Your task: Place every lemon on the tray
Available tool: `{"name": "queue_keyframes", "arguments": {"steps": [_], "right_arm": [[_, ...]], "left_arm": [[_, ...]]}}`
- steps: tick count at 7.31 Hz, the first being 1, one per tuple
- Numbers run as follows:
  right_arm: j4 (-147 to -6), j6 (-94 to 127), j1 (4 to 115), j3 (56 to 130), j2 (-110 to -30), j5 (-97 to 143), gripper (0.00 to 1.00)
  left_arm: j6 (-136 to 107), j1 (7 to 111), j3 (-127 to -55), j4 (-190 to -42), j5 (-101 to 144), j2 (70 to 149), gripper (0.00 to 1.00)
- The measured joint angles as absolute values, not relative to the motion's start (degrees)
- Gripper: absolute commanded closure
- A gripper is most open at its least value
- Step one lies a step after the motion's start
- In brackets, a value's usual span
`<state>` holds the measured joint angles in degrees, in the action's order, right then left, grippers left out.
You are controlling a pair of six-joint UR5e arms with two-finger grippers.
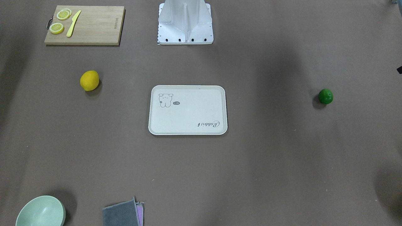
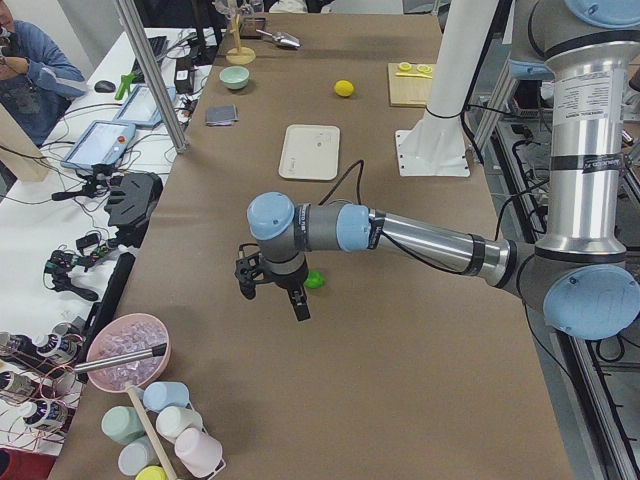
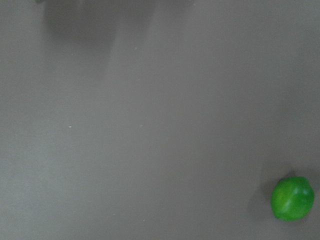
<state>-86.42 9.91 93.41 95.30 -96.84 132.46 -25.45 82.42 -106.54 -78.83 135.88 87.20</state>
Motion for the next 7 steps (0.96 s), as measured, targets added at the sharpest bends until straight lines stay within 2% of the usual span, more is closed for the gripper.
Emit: {"name": "queue_keyframes", "arguments": {"steps": [2,4,7], "right_arm": [[-82.3,13.5,91.2,95.9,-96.2,131.6,0.00],[-72.7,30.0,84.3,98.0,-95.8,131.6,0.00],[-68.3,51.5,73.5,103.4,-94.3,136.7,0.00]], "left_arm": [[-36.5,74.4,-105.6,-87.8,135.6,87.5,0.02],[-46.7,67.7,-100.5,-98.9,134.9,89.3,0.02],[-54.4,60.2,-96.6,-103.8,131.3,93.2,0.03]]}}
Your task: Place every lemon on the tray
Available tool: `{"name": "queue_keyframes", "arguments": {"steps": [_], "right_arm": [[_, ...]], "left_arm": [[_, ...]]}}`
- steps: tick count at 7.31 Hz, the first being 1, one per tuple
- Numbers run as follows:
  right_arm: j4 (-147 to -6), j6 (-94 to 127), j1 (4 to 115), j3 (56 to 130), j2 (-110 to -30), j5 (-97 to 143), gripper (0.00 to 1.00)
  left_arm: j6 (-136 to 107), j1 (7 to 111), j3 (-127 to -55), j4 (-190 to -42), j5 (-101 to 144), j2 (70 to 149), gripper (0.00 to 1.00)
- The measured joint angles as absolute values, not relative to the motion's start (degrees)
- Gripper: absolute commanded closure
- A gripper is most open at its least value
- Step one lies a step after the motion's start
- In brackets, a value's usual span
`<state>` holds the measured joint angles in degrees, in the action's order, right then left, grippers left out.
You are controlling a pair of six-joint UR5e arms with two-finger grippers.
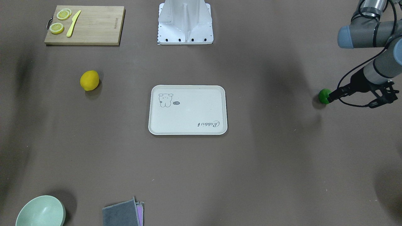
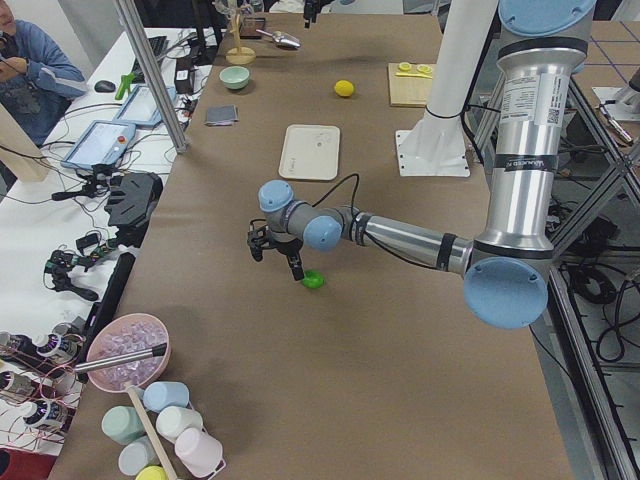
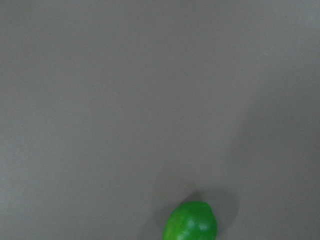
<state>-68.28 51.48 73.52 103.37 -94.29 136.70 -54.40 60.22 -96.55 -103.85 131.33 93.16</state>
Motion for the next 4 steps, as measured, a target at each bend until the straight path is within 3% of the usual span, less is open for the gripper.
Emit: {"name": "queue_keyframes", "arguments": {"steps": [4], "right_arm": [[-67.9,74.7,57.5,110.0,-93.3,134.8,0.00]], "left_arm": [[-54.3,58.1,-95.7,-112.5,129.8,88.8,0.03]]}}
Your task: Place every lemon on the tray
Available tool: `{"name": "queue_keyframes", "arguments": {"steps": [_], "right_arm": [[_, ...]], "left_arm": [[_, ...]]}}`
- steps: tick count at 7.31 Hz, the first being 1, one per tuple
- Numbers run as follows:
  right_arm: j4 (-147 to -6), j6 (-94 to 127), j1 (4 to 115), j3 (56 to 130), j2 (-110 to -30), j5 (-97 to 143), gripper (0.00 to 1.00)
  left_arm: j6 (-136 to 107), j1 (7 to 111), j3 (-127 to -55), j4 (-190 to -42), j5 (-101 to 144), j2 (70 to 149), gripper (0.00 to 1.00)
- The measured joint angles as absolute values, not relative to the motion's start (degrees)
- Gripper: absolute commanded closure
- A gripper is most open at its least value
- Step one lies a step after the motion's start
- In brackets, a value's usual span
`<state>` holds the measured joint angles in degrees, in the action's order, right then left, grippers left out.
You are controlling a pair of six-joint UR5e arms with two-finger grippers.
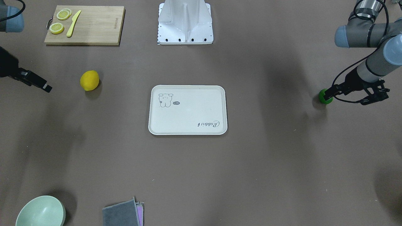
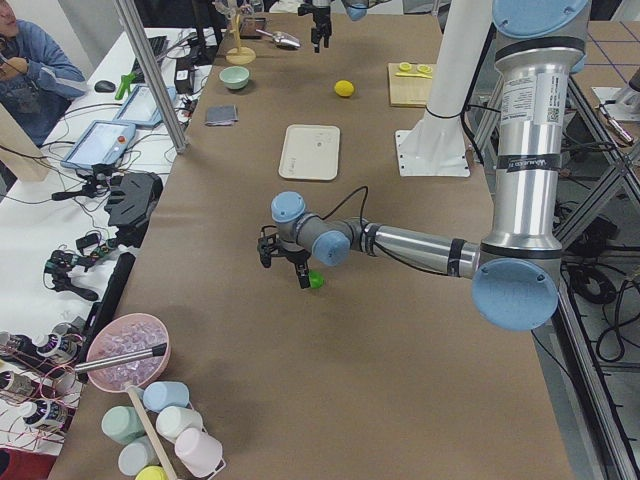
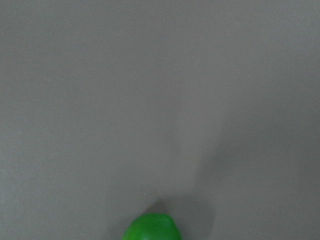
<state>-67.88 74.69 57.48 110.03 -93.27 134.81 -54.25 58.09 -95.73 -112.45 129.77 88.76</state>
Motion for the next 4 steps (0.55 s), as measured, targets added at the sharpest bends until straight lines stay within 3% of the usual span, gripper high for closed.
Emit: {"name": "queue_keyframes", "arguments": {"steps": [4], "right_arm": [[-67.9,88.1,46.2,113.5,-93.2,128.4,0.00]], "left_arm": [[-57.2,57.4,-95.5,-114.5,129.7,87.4,0.04]]}}
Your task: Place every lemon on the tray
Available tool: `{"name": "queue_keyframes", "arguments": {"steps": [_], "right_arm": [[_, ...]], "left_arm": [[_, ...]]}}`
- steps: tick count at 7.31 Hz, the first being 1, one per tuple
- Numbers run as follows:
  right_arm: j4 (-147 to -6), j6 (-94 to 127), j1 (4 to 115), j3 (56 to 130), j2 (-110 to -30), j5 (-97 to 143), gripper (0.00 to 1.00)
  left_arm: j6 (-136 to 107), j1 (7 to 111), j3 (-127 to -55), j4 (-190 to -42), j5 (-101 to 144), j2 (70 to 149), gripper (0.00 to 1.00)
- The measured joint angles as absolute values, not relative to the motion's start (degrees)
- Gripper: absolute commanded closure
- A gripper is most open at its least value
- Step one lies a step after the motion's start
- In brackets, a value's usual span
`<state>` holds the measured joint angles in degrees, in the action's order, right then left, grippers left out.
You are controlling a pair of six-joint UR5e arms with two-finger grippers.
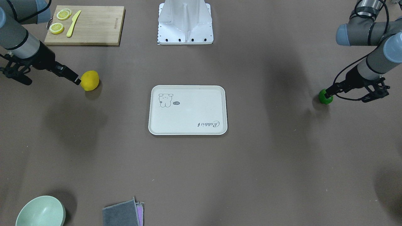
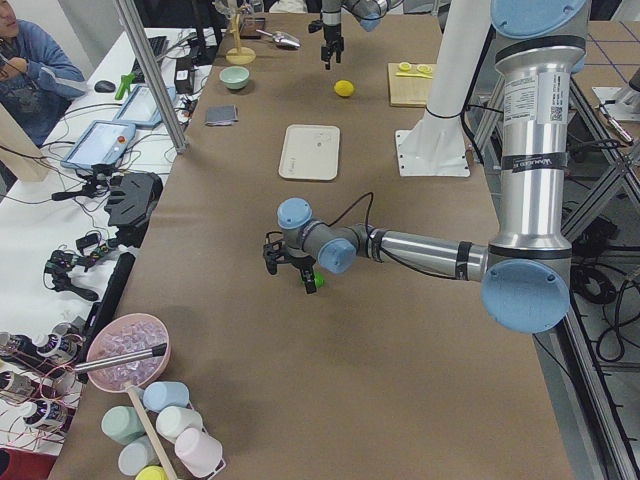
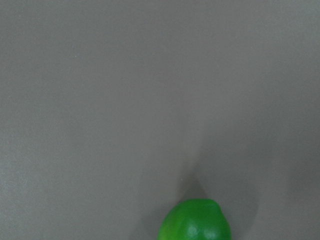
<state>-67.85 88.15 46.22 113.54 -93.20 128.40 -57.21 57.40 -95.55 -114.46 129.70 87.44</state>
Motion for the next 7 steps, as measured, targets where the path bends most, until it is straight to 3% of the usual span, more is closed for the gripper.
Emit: {"name": "queue_keyframes", "arguments": {"steps": [3,4,5,7], "right_arm": [[-67.9,89.3,39.1,112.9,-93.1,124.3,0.00],[-68.0,89.3,37.8,112.7,-93.1,123.7,0.00],[-68.0,89.2,36.7,112.5,-93.1,123.2,0.00],[-68.0,89.1,35.1,111.9,-93.3,122.6,0.00]], "left_arm": [[-60.3,55.9,-94.9,-117.1,128.6,87.4,0.05],[-61.7,55.3,-94.2,-118.7,128.2,87.4,0.11],[-63.0,54.6,-93.4,-120.6,127.6,87.4,0.35],[-64.2,53.9,-92.5,-122.4,127.3,87.5,0.95]]}}
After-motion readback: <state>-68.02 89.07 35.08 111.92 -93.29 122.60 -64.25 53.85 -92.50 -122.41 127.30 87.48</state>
